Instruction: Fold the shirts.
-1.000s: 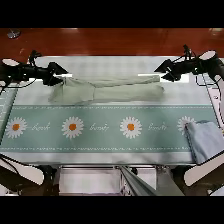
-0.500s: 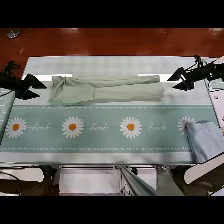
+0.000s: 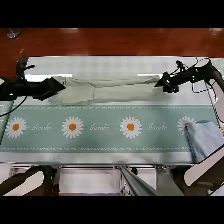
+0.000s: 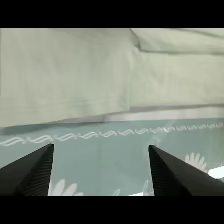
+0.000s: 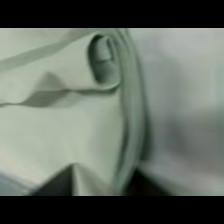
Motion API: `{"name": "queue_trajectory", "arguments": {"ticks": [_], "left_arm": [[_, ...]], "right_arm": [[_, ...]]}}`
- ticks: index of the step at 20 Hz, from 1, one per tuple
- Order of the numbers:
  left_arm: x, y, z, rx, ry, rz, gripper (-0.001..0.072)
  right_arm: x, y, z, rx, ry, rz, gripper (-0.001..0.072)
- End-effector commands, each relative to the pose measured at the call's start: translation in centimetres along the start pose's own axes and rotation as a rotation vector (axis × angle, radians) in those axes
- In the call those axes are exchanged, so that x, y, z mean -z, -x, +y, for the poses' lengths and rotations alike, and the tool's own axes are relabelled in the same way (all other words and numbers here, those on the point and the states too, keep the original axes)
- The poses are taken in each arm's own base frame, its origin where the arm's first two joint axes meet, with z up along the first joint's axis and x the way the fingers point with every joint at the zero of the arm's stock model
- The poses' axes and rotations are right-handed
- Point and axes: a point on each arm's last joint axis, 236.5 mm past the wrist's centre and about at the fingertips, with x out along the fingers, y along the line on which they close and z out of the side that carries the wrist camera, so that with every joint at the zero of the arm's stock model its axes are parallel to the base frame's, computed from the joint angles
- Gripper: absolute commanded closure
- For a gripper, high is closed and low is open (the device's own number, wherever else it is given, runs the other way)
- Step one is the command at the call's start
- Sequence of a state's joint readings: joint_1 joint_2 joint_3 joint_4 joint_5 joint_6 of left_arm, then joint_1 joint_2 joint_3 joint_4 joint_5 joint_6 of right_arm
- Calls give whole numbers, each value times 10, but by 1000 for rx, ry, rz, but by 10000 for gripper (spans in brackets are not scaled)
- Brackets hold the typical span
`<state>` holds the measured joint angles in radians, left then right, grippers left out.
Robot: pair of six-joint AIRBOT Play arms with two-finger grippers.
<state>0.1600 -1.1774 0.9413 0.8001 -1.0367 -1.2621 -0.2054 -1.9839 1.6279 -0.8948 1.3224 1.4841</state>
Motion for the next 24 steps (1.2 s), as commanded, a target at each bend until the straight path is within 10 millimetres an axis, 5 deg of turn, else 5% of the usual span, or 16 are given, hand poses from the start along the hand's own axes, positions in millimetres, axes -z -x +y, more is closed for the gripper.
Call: {"name": "queue_trajectory", "arguments": {"ticks": [1, 3, 6, 10, 15, 18, 21, 24], "left_arm": [[19, -28, -37, 63, -58, 47, 56], [23, -42, -57, 117, -75, 56, 679], [27, -52, -98, 208, -154, 44, 684], [49, -77, -153, 252, -275, 62, 687], [83, -152, -208, 292, -354, 172, 687], [100, -205, -234, 305, -315, 249, 687], [148, -241, -258, 330, -317, 392, 687], [220, -251, -274, 353, -372, 569, 687]], "right_arm": [[1, 3, 32, -90, 60, 19, 683], [4, 24, 48, -88, 123, 14, 683], [17, 72, 48, 59, 235, -42, 684], [82, 122, 61, 127, 345, -144, 683], [167, 157, 62, 171, 360, -311, 683], [196, 161, 62, 164, 356, -325, 683], [200, 168, 68, 154, 352, -358, 683], [197, 169, 72, 142, 353, -375, 683]]}}
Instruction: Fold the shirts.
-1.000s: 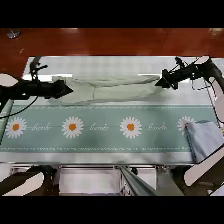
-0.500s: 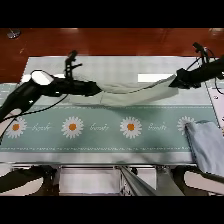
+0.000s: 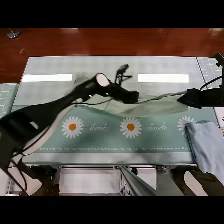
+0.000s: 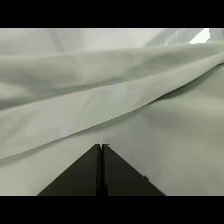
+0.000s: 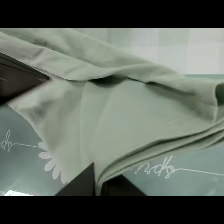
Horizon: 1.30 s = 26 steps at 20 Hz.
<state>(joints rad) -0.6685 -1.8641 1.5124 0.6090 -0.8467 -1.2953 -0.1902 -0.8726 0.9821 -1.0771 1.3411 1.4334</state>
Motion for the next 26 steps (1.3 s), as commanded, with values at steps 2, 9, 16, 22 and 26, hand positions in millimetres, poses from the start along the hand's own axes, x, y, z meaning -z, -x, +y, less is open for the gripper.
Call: {"name": "queue_trajectory", "arguments": {"ticks": [2, 9, 16, 22, 26], "left_arm": [[76, -60, -39, 61, -31, 248, 686], [21, 8, -34, 110, -40, 212, 686], [-64, 243, 54, -128, 4, -100, 687], [14, 352, 64, -344, 22, -371, 685], [83, 338, 72, -368, 89, -447, 685]], "right_arm": [[-7, 6, 8, -20, -5, -58, 683], [-41, 37, 35, -70, 48, -173, 683], [-55, -35, 146, -268, 236, 0, 683], [-65, -147, 257, -360, 360, 179, 682], [-40, -217, 296, -381, 391, 287, 682]]}}
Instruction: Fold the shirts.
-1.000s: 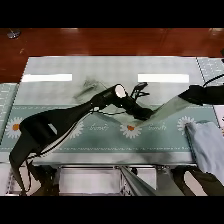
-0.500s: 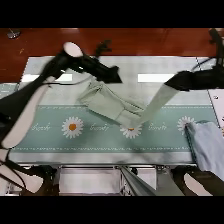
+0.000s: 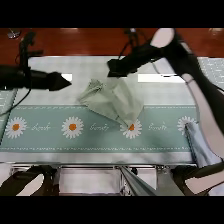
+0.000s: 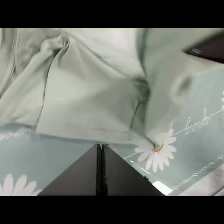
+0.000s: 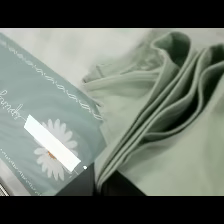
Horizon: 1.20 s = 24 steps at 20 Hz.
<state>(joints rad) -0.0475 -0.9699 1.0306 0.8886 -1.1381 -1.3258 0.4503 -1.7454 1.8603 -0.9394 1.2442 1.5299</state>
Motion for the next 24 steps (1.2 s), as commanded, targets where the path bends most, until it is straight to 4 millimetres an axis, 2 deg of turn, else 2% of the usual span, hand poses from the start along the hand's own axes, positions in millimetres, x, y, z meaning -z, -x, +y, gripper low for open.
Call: {"name": "queue_trajectory", "arguments": {"ticks": [1, 4, 5, 6, 7, 8, 9, 10, 12, 13, 14, 16, 17, 18, 20, 21, 22, 24], "left_arm": [[56, 7, 21, -55, 81, -65, 685], [86, -10, 32, -48, 153, -30, 685], [90, -17, 40, -60, 172, -30, 685], [91, -22, 47, -73, 187, -36, 685], [91, -27, 54, -84, 202, -39, 685], [91, -31, 59, -92, 213, -35, 685], [90, -35, 63, -98, 222, -34, 685], [90, -38, 66, -104, 229, -31, 685], [92, -42, 70, -109, 227, -16, 685], [94, -42, 70, -108, 225, -10, 685], [95, -43, 70, -106, 225, -5, 684], [97, -43, 69, -102, 226, 8, 685], [98, -43, 68, -101, 227, 12, 685], [98, -43, 69, -102, 227, 12, 685], [99, -43, 69, -102, 228, 13, 685], [99, -43, 69, -102, 228, 13, 685], [99, -44, 68, -101, 227, 14, 685], [99, -44, 68, -101, 227, 14, 684]], "right_arm": [[6, -79, 13, -33, 0, 93, 682], [13, -121, 6, -72, -82, 113, 666], [11, -130, 6, -94, -112, 103, 491], [10, -135, 9, -130, -146, 100, 247], [8, -134, 14, -166, -149, 97, 68], [3, -126, 18, -207, -146, 88, 74], [-6, -110, 16, -232, -163, 70, 74], [-18, -84, 9, -252, -186, 50, 75], [-30, -8, -12, -287, -205, 36, 77], [-25, 33, -26, -263, -172, 47, 77], [-11, 74, -48, -178, -133, 68, 77], [34, 133, -110, 145, -141, 94, 77], [56, 152, -137, 290, -197, 58, 77], [78, 159, -154, 365, -277, -30, 77], [121, 150, -173, 387, -448, -258, 77], [146, 138, -181, 377, -557, -356, 78], [170, 122, -186, 346, -666, -403, 79], [212, 79, -182, 249, -820, -367, 81]]}}
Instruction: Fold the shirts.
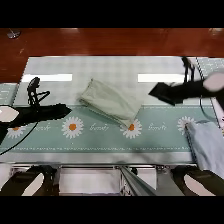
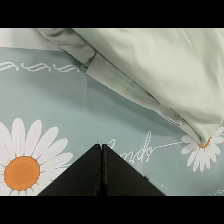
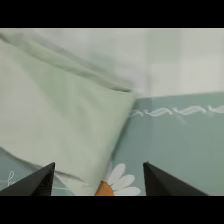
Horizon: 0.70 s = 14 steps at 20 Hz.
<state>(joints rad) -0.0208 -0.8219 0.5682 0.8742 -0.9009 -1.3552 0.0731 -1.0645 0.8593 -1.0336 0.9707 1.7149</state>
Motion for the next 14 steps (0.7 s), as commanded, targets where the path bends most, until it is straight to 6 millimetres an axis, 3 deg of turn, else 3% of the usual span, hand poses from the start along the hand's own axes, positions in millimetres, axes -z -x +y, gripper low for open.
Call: {"name": "queue_trajectory", "arguments": {"ticks": [1, 4, 10, 11, 12, 13, 14], "left_arm": [[0, 0, 0, 0, 1, 1, 685], [0, 0, 0, 0, 2, 1, 684], [0, 0, 0, 2, 3, 1, 684], [0, 0, 0, 2, 3, 1, 684], [0, 0, 0, 2, 3, 1, 684], [0, 0, 0, 2, 3, 1, 684], [0, 0, 0, 2, 3, 1, 684]], "right_arm": [[61, -42, -43, -43, -263, -42, 81], [81, -76, -30, -69, -251, 78, 81], [97, -137, 13, -150, -200, 320, 90], [91, -143, 19, -158, -197, 332, 112], [81, -147, 26, -172, -191, 328, 199], [68, -149, 38, -194, -172, 321, 390], [57, -146, 55, -235, -97, 318, 691]]}}
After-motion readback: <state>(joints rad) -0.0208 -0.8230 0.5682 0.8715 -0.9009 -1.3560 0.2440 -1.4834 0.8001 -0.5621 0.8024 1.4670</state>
